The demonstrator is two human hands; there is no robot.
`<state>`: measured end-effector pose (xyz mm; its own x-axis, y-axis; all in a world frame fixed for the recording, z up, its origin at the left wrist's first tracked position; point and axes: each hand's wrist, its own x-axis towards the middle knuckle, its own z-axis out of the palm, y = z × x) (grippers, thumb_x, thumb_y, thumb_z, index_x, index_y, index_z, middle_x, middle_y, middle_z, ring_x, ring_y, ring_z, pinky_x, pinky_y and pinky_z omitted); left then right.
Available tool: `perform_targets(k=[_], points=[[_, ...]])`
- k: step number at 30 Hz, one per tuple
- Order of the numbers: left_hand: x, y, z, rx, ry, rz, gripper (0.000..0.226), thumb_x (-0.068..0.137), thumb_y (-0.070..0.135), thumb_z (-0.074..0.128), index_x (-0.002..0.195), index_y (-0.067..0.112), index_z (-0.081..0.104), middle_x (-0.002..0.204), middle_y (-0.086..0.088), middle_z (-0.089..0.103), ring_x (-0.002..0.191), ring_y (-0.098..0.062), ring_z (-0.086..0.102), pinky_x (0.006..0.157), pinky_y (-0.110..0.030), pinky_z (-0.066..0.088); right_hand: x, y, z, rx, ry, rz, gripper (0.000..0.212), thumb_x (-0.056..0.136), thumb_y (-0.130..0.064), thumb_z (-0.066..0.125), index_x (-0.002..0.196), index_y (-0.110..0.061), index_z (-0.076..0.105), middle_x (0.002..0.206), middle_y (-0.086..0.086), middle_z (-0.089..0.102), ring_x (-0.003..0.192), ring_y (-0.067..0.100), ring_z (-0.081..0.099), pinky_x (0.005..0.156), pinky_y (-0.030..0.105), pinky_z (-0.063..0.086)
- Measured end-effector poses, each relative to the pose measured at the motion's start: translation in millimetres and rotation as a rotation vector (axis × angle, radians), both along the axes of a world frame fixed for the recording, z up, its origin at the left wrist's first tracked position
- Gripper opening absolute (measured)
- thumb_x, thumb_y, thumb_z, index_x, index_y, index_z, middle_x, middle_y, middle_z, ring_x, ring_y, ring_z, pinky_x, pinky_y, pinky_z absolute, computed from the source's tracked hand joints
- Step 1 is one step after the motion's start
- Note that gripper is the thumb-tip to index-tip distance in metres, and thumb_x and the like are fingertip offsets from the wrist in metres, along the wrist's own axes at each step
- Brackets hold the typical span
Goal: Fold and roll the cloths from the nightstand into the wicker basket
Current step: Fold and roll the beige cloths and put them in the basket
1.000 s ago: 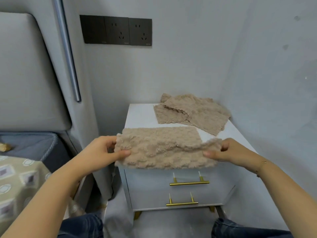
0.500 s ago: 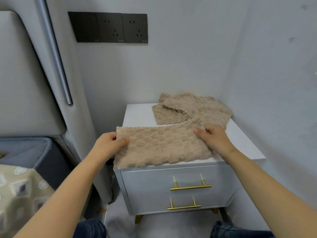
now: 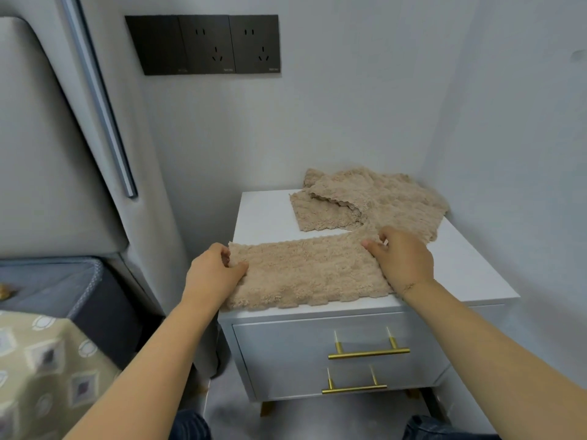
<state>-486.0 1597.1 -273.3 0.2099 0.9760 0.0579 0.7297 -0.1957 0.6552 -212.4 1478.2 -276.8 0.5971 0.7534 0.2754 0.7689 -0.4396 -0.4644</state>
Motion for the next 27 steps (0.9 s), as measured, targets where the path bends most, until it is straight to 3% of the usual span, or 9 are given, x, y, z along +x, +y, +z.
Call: perform_targets(k=[3, 5, 8, 12, 15, 21, 27], points=[[0, 1, -1, 0.042, -0.001, -0.039, 0.045, 0.084, 0.014, 0.065, 0.126, 0.014, 0.049, 0.116, -0.005, 0.056, 0.1, -0.021, 0.054, 0.081, -0.031, 0.045, -7, -9, 7, 0.043, -0.084, 0.005, 0.031, 0.093, -0.045, 0.055, 0.107, -0.018, 0.052, 0.095, -0.002, 0.06, 0.085, 0.021, 0.057, 0.061, 0.031, 0.043], [3, 1, 4, 0.148, 0.033, -0.095, 0.056, 0.084, 0.009, 0.059, 0.137, 0.018, 0.043, 0.133, -0.008, 0.047, 0.117, -0.026, 0.046, 0.092, -0.036, 0.042, -14, -22, 18, 0.101, -0.191, 0.063, 0.028, 0.092, -0.035, 0.058, 0.113, -0.017, 0.054, 0.108, 0.0, 0.055, 0.096, 0.02, 0.054, 0.064, 0.031, 0.043], [11, -1, 12, 0.241, 0.093, -0.253, 0.048, 0.095, 0.017, 0.05, 0.142, 0.024, 0.041, 0.146, 0.0, 0.042, 0.132, -0.022, 0.038, 0.104, -0.042, 0.034, -37, -46, 30, 0.093, -0.132, 0.197, 0.013, 0.09, -0.027, 0.058, 0.102, -0.022, 0.06, 0.1, -0.006, 0.053, 0.089, 0.013, 0.051, 0.066, 0.03, 0.042], [12, 1, 6, 0.19, 0.263, -0.345, 0.037, 0.099, 0.039, 0.045, 0.134, 0.028, 0.051, 0.134, 0.005, 0.054, 0.119, -0.017, 0.049, 0.099, -0.041, 0.043, -60, -56, 19, -0.104, 0.007, 0.327, 0.017, 0.091, -0.035, 0.056, 0.099, -0.024, 0.066, 0.097, -0.008, 0.056, 0.085, 0.008, 0.053, 0.076, 0.023, 0.043], [2, 0, 8, 0.206, 0.282, -0.31, 0.028, 0.095, 0.04, 0.053, 0.119, 0.027, 0.06, 0.117, 0.005, 0.059, 0.106, -0.016, 0.053, 0.091, -0.038, 0.047, -64, -47, 9, -0.138, 0.011, 0.32, 0.027, 0.094, -0.038, 0.052, 0.11, -0.02, 0.065, 0.105, -0.004, 0.054, 0.092, 0.012, 0.054, 0.081, 0.025, 0.044], [-35, -16, 24, 0.057, 0.446, -0.31, 0.026, 0.087, 0.038, 0.062, 0.111, 0.031, 0.055, 0.099, 0.015, 0.056, 0.091, -0.009, 0.056, 0.079, -0.028, 0.05, -83, -19, 5, -0.121, -0.079, 0.4, 0.043, 0.094, -0.05, 0.046, 0.119, -0.018, 0.061, 0.113, -0.001, 0.053, 0.102, 0.017, 0.051, 0.088, 0.031, 0.044], [-74, -25, 21, -0.111, 0.369, -0.19, 0.026, 0.084, 0.049, 0.065, 0.095, 0.027, 0.057, 0.084, 0.011, 0.06, 0.076, -0.004, 0.056, 0.061, -0.02, 0.041, -101, 20, 2, -0.186, -0.068, 0.613, 0.052, 0.1, -0.04, 0.042, 0.144, -0.013, 0.039, 0.147, 0.002, 0.039, 0.128, 0.018, 0.042, 0.104, 0.025, 0.031]])
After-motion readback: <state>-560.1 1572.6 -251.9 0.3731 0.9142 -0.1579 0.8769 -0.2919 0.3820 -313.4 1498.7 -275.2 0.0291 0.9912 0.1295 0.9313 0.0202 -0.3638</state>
